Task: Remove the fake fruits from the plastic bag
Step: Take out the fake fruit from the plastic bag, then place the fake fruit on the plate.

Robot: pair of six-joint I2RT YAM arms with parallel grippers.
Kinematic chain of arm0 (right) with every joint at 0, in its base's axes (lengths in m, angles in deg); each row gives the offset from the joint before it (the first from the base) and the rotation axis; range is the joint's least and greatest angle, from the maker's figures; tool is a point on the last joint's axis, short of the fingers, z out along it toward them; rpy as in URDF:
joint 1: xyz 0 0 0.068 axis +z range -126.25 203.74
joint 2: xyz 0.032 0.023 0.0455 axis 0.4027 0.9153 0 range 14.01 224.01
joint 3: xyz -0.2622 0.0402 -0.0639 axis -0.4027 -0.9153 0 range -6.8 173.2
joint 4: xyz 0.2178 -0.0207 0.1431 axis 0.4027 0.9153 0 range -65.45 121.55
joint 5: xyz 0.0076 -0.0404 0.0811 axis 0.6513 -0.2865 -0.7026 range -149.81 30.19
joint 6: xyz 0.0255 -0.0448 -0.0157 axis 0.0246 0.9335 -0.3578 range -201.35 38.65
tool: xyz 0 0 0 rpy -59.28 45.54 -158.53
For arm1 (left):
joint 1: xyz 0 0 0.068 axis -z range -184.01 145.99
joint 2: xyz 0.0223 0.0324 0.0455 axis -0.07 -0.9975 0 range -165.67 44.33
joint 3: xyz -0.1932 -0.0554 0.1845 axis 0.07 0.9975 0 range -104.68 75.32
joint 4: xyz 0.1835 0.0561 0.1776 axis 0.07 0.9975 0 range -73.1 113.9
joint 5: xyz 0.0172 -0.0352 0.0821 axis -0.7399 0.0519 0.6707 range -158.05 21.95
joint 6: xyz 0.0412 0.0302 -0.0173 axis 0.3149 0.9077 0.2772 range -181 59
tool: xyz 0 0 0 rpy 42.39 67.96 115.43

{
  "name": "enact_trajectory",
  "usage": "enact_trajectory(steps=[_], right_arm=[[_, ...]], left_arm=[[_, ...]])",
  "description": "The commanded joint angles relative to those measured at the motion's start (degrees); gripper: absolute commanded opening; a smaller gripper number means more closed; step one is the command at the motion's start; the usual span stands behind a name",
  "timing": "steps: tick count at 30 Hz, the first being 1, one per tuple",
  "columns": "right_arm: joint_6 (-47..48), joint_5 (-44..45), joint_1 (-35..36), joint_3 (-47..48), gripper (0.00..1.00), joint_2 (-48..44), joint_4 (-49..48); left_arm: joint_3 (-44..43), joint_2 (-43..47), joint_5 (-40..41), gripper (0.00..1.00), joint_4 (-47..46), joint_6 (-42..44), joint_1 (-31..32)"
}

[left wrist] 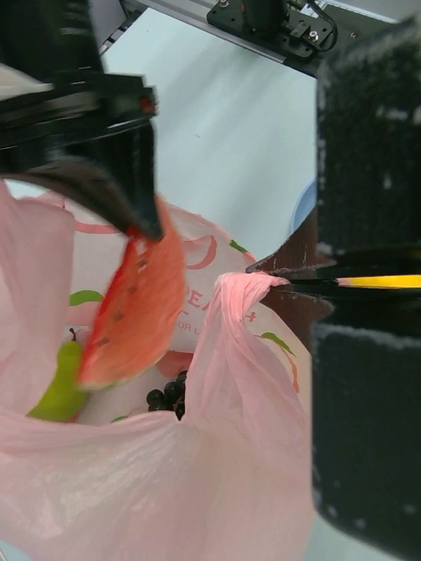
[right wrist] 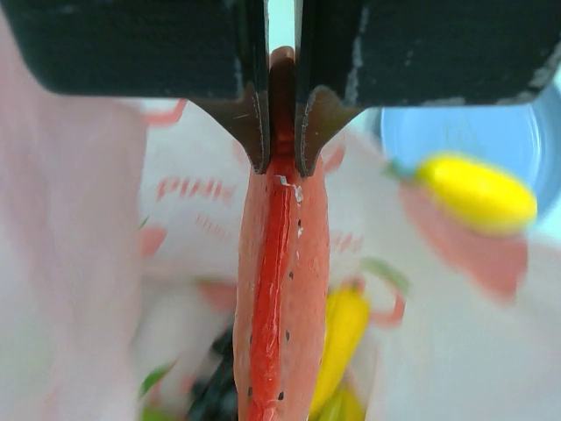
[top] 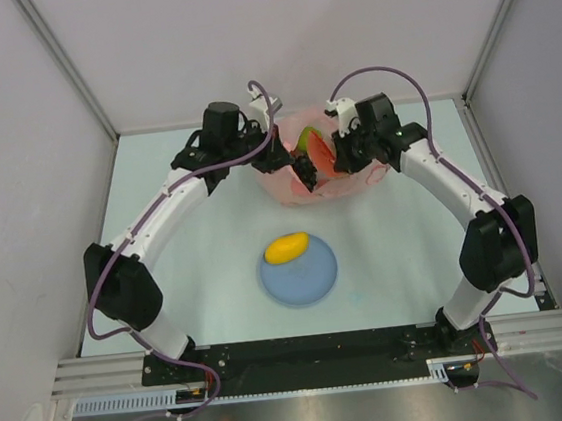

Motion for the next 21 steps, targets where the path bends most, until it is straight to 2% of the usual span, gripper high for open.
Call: enact_trajectory(steps=[1, 5, 8, 12, 13, 16, 21], right_arm=[[9.76, -2.31, 1.64, -3.81, 0.0, -4.99, 14.06], [15.56, 0.05, 3.22, -10.22, 0.0, -12.89, 15.04], [17.15, -2.21, 5.41, -13.31, 0.0, -19.4, 16.08], [22.07, -1.27, 14.46, -18.92, 0.0, -24.07, 16.88], [20.77, 0.14, 17.35, -19.55, 0.0, -23.9, 16.27], [15.76, -1.86, 18.78, -19.73, 0.0, -21.19, 14.6], [-1.2, 0.94, 19.57, -19.82, 0.0, -16.95, 7.39]], left_arm=[[-3.09, 0.81, -0.59, 0.0, -0.29, 1.44, -0.32], [-1.52, 2.65, 0.11, 0.0, -1.08, -1.01, -1.11], [0.51, 4.06, -0.58, 0.01, -1.87, -1.98, -1.38], [3.06, 5.55, -0.5, 0.01, -2.49, -3.04, -1.29], [3.67, 6.08, -0.07, 0.01, -2.92, -3.91, -1.38], [5.96, 8.36, -0.94, 0.02, -2.67, -2.35, -1.38], [5.96, 9.24, -0.15, 0.01, -0.29, -0.67, -1.38]])
